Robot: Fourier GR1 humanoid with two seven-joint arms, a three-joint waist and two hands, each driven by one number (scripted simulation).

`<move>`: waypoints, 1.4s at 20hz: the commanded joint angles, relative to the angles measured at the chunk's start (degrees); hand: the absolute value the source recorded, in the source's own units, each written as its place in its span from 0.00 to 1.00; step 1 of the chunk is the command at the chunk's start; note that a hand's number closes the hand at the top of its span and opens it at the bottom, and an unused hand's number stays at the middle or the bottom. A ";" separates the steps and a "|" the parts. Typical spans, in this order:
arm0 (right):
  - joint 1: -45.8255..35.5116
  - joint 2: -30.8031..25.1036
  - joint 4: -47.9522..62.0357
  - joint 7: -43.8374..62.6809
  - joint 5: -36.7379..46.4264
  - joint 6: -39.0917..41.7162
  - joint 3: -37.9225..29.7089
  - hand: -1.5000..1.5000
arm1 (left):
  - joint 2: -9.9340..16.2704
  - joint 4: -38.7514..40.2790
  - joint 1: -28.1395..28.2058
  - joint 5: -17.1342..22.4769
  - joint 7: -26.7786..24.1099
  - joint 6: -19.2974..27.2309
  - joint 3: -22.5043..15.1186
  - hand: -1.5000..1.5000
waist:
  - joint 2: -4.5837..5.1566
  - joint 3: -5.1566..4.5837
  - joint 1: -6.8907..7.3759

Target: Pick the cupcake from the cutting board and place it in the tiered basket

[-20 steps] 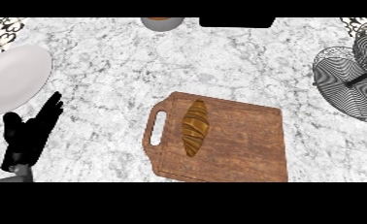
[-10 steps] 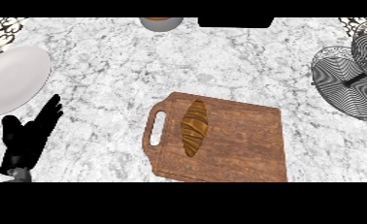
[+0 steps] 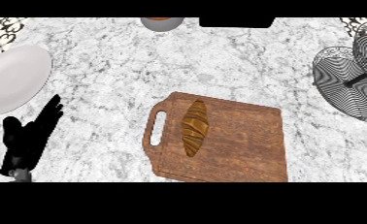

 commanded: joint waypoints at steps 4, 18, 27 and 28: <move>-1.86 -1.34 5.07 -1.77 -3.57 -3.40 -5.65 0.00 | -2.50 0.03 0.21 -2.31 0.60 2.76 -1.38 0.50 | 0.02 -0.08 -0.29; -7.94 -15.33 7.70 5.88 -20.56 4.40 -25.61 0.00 | 0.28 0.16 -1.39 0.19 3.68 0.79 1.44 0.50 | -0.48 -0.05 -2.41; 3.24 -26.77 15.19 -4.18 -36.53 15.06 -42.99 0.00 | -0.47 0.76 0.31 -0.18 1.26 1.41 1.98 0.50 | -0.42 0.06 -3.17; 6.69 -27.15 15.04 -5.64 -37.45 15.57 -43.81 0.00 | -0.09 -0.53 3.89 0.35 -0.80 -0.18 2.28 0.50 | -0.61 0.00 -2.72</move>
